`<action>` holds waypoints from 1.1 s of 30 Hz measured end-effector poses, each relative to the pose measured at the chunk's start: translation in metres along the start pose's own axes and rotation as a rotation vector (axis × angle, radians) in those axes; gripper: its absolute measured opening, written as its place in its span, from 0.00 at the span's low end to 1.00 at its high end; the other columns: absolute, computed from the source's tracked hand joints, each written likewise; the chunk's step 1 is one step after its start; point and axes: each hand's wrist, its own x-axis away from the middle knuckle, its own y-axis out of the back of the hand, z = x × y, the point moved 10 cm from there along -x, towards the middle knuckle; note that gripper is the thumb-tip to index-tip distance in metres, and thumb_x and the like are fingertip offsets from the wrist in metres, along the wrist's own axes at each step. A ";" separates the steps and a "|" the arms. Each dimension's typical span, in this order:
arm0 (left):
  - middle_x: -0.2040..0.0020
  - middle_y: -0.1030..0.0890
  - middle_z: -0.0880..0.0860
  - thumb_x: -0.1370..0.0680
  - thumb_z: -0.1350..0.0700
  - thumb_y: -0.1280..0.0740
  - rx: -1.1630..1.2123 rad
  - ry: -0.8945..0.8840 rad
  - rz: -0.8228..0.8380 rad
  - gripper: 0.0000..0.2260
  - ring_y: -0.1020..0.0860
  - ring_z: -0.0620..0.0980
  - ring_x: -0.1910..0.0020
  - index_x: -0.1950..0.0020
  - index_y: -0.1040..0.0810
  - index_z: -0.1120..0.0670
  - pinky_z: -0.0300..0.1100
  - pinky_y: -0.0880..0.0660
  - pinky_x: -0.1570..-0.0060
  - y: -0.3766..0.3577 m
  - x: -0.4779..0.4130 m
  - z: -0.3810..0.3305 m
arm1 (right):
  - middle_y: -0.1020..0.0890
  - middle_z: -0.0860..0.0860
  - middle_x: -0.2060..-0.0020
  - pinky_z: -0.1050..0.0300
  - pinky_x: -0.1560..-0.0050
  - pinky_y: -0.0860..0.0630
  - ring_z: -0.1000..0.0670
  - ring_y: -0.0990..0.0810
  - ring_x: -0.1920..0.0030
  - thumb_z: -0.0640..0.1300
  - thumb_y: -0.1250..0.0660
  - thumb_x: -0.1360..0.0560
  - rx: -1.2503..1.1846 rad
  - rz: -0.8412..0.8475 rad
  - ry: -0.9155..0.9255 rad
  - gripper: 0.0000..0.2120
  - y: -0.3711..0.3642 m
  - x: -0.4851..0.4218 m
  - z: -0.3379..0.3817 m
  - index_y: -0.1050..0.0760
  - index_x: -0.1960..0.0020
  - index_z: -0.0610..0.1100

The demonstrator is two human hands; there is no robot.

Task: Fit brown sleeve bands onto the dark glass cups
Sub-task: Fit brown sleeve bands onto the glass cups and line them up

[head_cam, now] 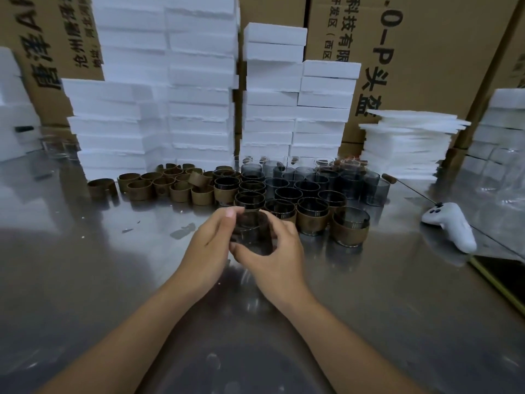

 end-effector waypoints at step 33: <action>0.43 0.23 0.41 0.22 0.49 0.42 -0.304 -0.267 0.074 0.12 0.29 0.33 0.40 0.38 0.31 0.42 0.20 0.40 0.46 -0.013 0.016 -0.035 | 0.18 0.57 0.56 0.62 0.52 0.20 0.61 0.19 0.56 0.51 0.24 0.37 -0.294 -0.117 -0.231 0.25 0.012 -0.010 -0.036 0.25 0.42 0.49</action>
